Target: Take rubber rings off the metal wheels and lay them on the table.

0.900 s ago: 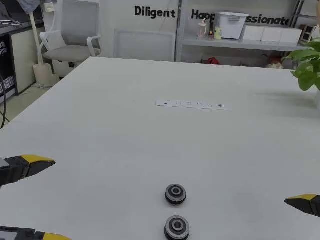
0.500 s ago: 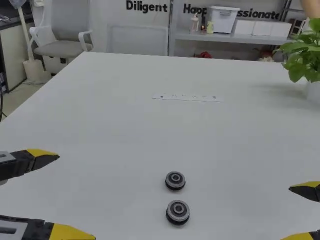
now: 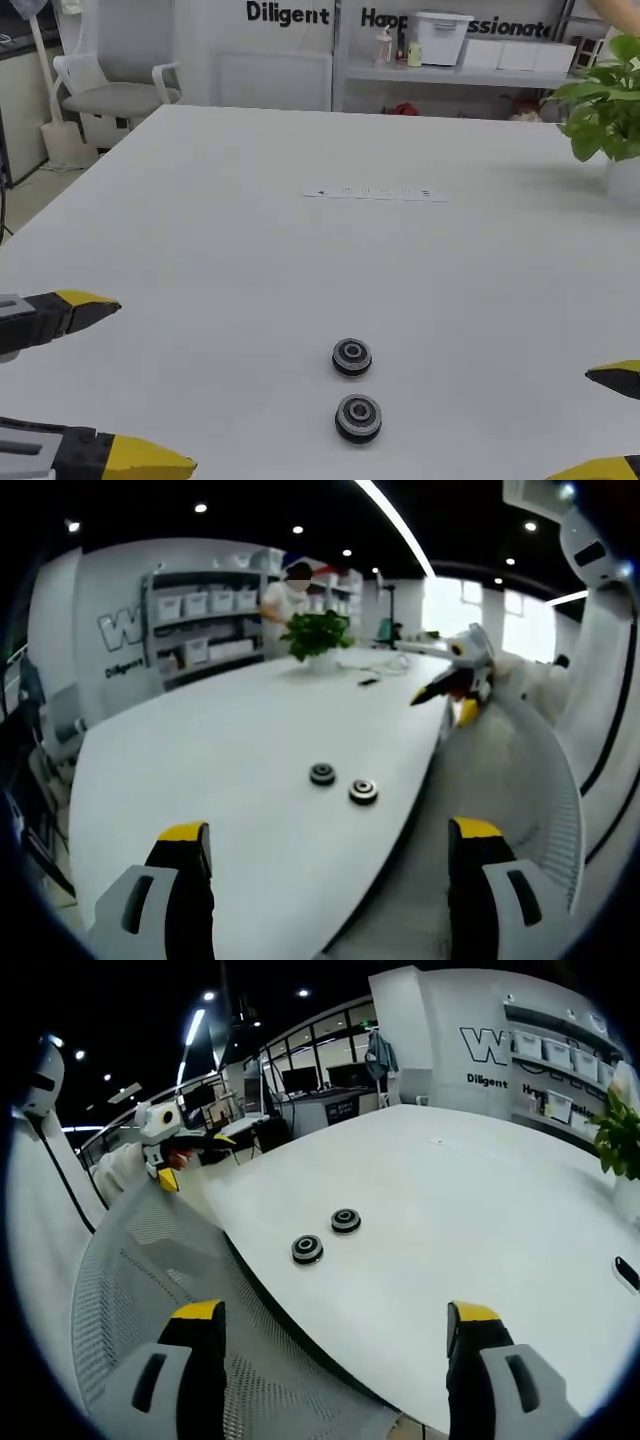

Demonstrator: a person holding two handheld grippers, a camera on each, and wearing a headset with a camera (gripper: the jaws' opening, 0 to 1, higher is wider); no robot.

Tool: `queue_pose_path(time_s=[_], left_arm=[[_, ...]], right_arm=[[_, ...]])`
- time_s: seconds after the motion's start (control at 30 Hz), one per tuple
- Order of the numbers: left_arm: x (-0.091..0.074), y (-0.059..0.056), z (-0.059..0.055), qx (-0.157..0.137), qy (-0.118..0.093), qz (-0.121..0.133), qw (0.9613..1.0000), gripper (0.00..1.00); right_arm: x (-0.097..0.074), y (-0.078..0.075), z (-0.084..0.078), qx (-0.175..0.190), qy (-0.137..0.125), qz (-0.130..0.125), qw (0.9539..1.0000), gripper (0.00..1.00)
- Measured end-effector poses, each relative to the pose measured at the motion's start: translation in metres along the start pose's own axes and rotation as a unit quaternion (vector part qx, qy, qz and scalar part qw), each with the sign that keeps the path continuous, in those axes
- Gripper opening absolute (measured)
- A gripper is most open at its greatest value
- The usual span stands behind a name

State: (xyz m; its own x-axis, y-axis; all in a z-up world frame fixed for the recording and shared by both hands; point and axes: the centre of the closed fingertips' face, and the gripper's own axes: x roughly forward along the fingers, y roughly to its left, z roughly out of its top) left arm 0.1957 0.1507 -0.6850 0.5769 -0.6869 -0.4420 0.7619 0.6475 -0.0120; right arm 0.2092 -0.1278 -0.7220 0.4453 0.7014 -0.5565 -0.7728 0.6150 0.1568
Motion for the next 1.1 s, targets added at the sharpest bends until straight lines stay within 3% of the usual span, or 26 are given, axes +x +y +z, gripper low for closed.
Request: queue_pose_path(time_s=[0.33, 0.57, 0.67, 0.73, 0.93, 1.1], left_arm=[[0.005, -0.001, -0.001, -0.014, -0.002, -0.004, 0.9999, 1.0], [0.012, 0.0, 0.001, -0.025, -0.011, 0.014, 0.9995, 1.0], [0.014, -0.002, 0.005, -0.044, -0.011, 0.017, 0.9988, 1.0], [0.014, -0.008, 0.008, -0.028, -0.007, 0.003, 0.9996, 1.0], [0.019, -0.006, 0.012, -0.033, -0.008, 0.008, 0.9994, 1.0], [0.024, -0.005, 0.01, -0.027, 0.005, 0.003, 0.9996, 1.0]], right_arm=[[0.0, 0.002, -0.003, 0.004, 0.016, 0.012, 0.9998, 0.87], [0.001, -0.008, -0.006, 0.0, 0.025, 0.031, 0.9992, 0.87], [0.002, -0.013, -0.004, 0.006, 0.027, 0.034, 0.999, 0.88], [0.003, -0.012, 0.002, 0.01, 0.018, 0.045, 0.9988, 0.88], [0.008, -0.013, 0.005, 0.002, 0.026, 0.056, 0.9981, 0.88], [0.012, -0.013, 0.005, -0.001, 0.027, 0.064, 0.9976, 0.88]])
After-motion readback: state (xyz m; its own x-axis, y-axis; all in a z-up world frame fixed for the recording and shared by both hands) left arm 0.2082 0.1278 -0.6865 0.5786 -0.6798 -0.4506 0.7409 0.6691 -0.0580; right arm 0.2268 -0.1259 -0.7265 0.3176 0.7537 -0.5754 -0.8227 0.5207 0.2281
